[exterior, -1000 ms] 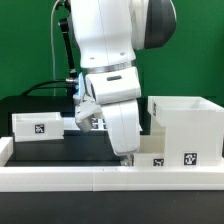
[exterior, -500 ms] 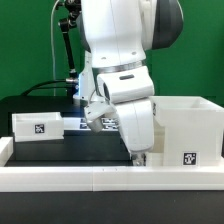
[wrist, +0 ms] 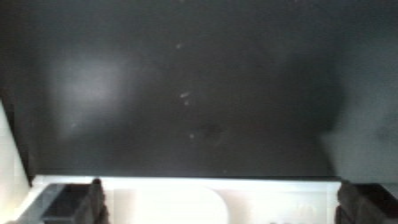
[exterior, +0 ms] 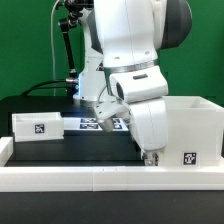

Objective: Assemble drawer

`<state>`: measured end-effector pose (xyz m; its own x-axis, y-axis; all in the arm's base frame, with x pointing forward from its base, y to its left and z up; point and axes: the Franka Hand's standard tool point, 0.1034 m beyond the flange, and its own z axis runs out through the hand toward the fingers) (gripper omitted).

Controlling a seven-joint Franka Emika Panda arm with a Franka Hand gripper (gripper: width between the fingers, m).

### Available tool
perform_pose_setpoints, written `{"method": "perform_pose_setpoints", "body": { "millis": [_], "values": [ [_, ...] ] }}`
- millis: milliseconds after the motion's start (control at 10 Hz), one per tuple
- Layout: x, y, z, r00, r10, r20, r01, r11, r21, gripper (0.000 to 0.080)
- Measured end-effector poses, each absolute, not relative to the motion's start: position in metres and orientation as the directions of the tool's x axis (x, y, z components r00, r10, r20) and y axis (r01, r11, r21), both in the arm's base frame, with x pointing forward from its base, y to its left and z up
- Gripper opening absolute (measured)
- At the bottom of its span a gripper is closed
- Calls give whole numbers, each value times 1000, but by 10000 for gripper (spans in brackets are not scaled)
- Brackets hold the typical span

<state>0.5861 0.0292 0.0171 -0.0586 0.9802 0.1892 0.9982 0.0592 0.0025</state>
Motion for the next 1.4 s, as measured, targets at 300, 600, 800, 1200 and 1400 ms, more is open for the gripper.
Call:
{"method": "perform_pose_setpoints", "body": {
  "millis": [300, 600, 800, 1200, 1400],
  "values": [
    [586, -7, 20, -40, 984, 175, 999, 40, 5, 648],
    [566, -38, 35, 45, 988, 148, 998, -50, 32, 648],
    [540, -44, 45, 90, 987, 130, 994, -98, 57, 648],
    [526, -51, 50, 127, 985, 121, 989, -135, 62, 648],
    [525, -50, 50, 225, 966, 128, 971, -233, 49, 648]
  ]
}}
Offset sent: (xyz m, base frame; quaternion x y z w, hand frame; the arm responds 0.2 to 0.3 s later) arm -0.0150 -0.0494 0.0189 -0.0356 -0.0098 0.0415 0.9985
